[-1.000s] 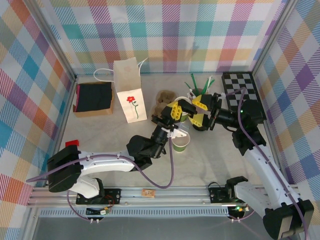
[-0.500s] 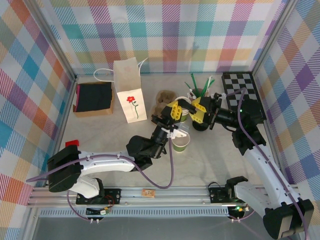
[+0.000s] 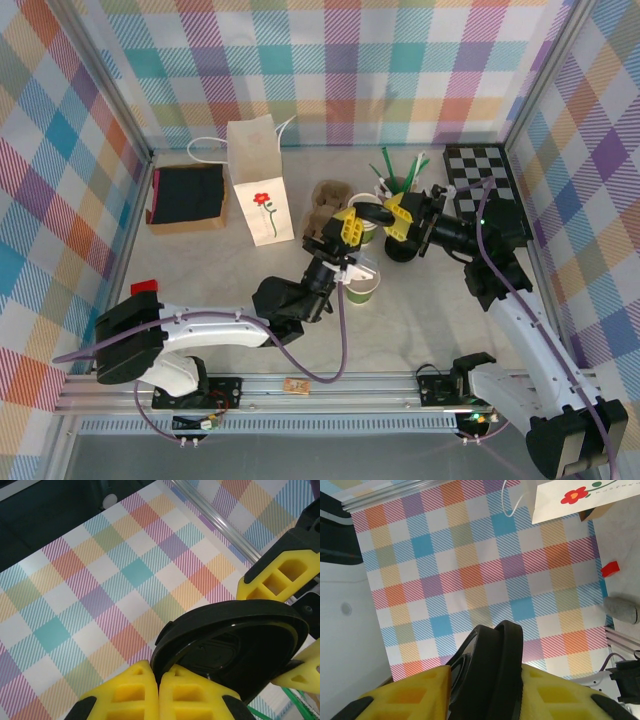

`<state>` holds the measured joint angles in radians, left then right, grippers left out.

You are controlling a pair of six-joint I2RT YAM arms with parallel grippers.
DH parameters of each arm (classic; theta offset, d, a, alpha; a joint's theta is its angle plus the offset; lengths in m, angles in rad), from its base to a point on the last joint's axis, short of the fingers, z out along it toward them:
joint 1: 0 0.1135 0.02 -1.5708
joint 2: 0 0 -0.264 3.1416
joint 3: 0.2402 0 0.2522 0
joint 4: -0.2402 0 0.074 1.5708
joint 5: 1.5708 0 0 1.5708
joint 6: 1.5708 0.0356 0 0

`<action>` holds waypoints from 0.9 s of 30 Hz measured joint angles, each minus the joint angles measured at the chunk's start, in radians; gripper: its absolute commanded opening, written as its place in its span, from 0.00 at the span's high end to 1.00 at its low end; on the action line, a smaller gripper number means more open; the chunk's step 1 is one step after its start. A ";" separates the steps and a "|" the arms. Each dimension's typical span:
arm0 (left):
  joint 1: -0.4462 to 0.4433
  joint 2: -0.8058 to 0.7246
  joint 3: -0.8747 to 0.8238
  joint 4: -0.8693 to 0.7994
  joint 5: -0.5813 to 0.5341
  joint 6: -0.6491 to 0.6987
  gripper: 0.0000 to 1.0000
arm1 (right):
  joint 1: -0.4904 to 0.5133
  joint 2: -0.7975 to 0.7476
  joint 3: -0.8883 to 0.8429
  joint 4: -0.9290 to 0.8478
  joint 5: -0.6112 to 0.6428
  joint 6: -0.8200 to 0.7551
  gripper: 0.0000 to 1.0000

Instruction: Pack the takeout coffee

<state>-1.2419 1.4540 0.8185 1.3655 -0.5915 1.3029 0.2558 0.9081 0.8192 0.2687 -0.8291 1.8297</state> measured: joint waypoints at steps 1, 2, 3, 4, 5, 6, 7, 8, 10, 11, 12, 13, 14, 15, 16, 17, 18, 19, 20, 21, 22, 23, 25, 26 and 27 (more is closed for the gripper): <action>-0.002 0.000 -0.003 0.001 -0.002 0.000 0.92 | 0.000 0.000 0.000 0.000 0.003 0.000 0.69; -0.004 0.000 -0.007 0.002 -0.005 0.000 0.92 | 0.000 0.000 0.000 0.000 0.007 0.000 0.69; -0.005 0.000 -0.011 0.002 -0.006 0.002 0.92 | 0.000 0.000 0.000 0.000 0.011 0.000 0.70; -0.007 0.000 -0.015 0.002 -0.008 0.003 0.91 | 0.000 0.000 0.000 0.000 0.014 0.000 0.72; -0.008 0.000 -0.018 0.001 -0.010 0.005 0.91 | 0.000 0.000 0.000 0.000 0.019 0.000 0.73; -0.010 0.000 -0.021 0.001 -0.013 0.008 0.90 | 0.000 0.000 0.000 0.001 0.023 0.000 0.74; -0.013 0.000 -0.025 0.000 -0.017 0.011 0.89 | -0.001 0.000 0.001 0.001 0.026 0.000 0.75; -0.016 0.000 -0.028 -0.002 -0.021 0.014 0.89 | -0.001 0.000 0.002 0.001 0.030 0.000 0.76; -0.021 0.000 -0.034 -0.002 -0.028 0.020 0.89 | -0.001 0.000 0.010 0.001 0.035 -0.001 0.78; -0.022 0.000 -0.037 -0.002 -0.029 0.023 0.89 | -0.001 0.000 0.014 0.001 0.037 -0.002 0.81; -0.023 0.000 -0.038 -0.003 -0.031 0.023 0.89 | -0.001 0.000 0.019 0.001 0.037 -0.004 0.82; -0.023 0.000 -0.039 -0.004 -0.031 0.023 0.88 | -0.001 0.000 0.025 0.002 0.038 -0.005 0.82; -0.024 0.000 -0.039 -0.005 -0.032 0.023 0.88 | -0.001 0.000 0.028 0.002 0.039 -0.005 0.83; -0.025 0.000 -0.039 -0.005 -0.032 0.023 0.88 | -0.001 0.000 0.031 0.002 0.038 -0.005 0.83; -0.026 0.000 -0.040 -0.005 -0.034 0.023 0.88 | -0.001 0.000 0.033 0.003 0.038 -0.005 0.84; -0.026 0.000 -0.042 -0.006 -0.035 0.023 0.87 | -0.001 -0.001 0.034 0.003 0.037 -0.005 0.86; -0.026 0.000 -0.044 -0.009 -0.037 0.023 0.86 | -0.001 -0.003 0.034 0.003 0.037 -0.008 0.87; -0.026 0.000 -0.044 -0.014 -0.039 0.023 0.85 | -0.001 -0.005 0.034 0.003 0.037 -0.010 0.88; -0.026 0.000 -0.044 -0.019 -0.040 0.023 0.84 | -0.001 -0.007 0.034 0.002 0.037 -0.011 0.89; -0.026 0.000 -0.044 -0.023 -0.041 0.023 0.82 | -0.001 -0.011 0.034 0.002 0.037 -0.012 0.90; -0.026 0.000 -0.044 -0.028 -0.043 0.023 0.81 | -0.001 -0.015 0.034 0.003 0.037 -0.013 0.90; -0.027 0.000 -0.044 -0.029 -0.043 0.023 0.80 | -0.001 -0.018 0.034 0.003 0.037 -0.013 0.90; -0.027 0.000 -0.044 -0.031 -0.043 0.022 0.75 | -0.001 -0.024 0.034 0.004 0.037 -0.016 0.92; -0.027 0.000 -0.044 -0.032 -0.043 0.022 0.72 | -0.001 -0.025 0.034 0.004 0.037 -0.020 0.92; -0.029 0.000 -0.044 -0.035 -0.042 0.022 0.69 | -0.001 -0.027 0.034 0.004 0.037 -0.026 0.93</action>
<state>-1.2705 1.4540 0.7746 1.3300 -0.6338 1.3247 0.2550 0.8814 0.8528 0.2726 -0.7925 1.8038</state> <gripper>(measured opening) 0.265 0.187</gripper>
